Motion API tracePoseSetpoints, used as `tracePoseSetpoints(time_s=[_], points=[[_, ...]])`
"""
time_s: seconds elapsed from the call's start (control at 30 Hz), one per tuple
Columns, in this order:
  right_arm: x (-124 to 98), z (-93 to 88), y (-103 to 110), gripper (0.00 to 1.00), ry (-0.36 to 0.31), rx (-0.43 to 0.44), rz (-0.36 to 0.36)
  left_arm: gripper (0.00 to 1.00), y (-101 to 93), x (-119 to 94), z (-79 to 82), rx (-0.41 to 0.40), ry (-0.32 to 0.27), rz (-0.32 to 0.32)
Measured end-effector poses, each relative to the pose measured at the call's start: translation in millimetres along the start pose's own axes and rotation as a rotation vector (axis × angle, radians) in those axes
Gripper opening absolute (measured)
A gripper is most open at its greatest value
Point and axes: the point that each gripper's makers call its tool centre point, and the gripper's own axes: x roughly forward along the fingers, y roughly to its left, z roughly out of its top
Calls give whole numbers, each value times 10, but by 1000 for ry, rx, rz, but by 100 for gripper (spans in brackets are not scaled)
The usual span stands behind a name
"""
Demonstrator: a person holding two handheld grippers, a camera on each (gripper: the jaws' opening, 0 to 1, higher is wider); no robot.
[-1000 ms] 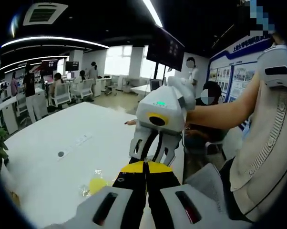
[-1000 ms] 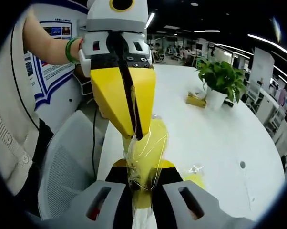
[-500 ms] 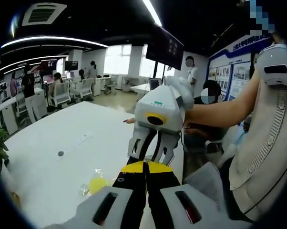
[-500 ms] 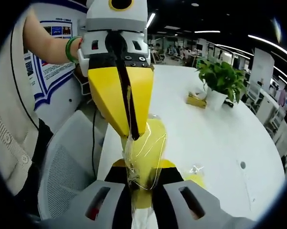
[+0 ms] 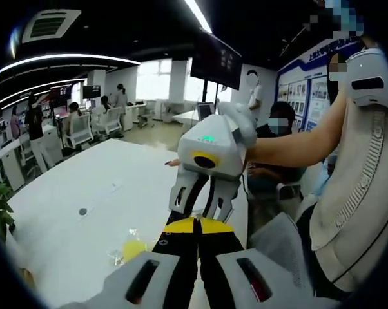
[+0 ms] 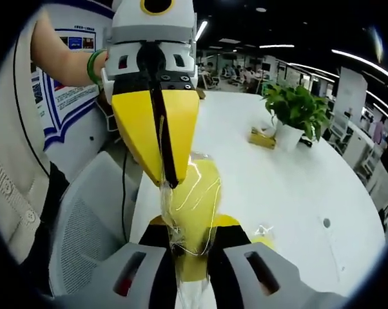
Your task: Compare the silicone blocks by pressing each to a similar depth, holding the contact briefly, and releasing to observe deformation and rebound differences across the visible hardness samples.
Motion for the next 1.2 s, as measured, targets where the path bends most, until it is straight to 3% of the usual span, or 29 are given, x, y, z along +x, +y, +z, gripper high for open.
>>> tracePoseSetpoints(time_s=[0.5, 1.2], points=[[-71, -58, 2, 13, -37, 8, -72, 0, -101, 79, -2, 42, 34, -40], [-87, -82, -86, 18, -54, 37, -109, 0, -38, 119, 11, 48, 40, -64]])
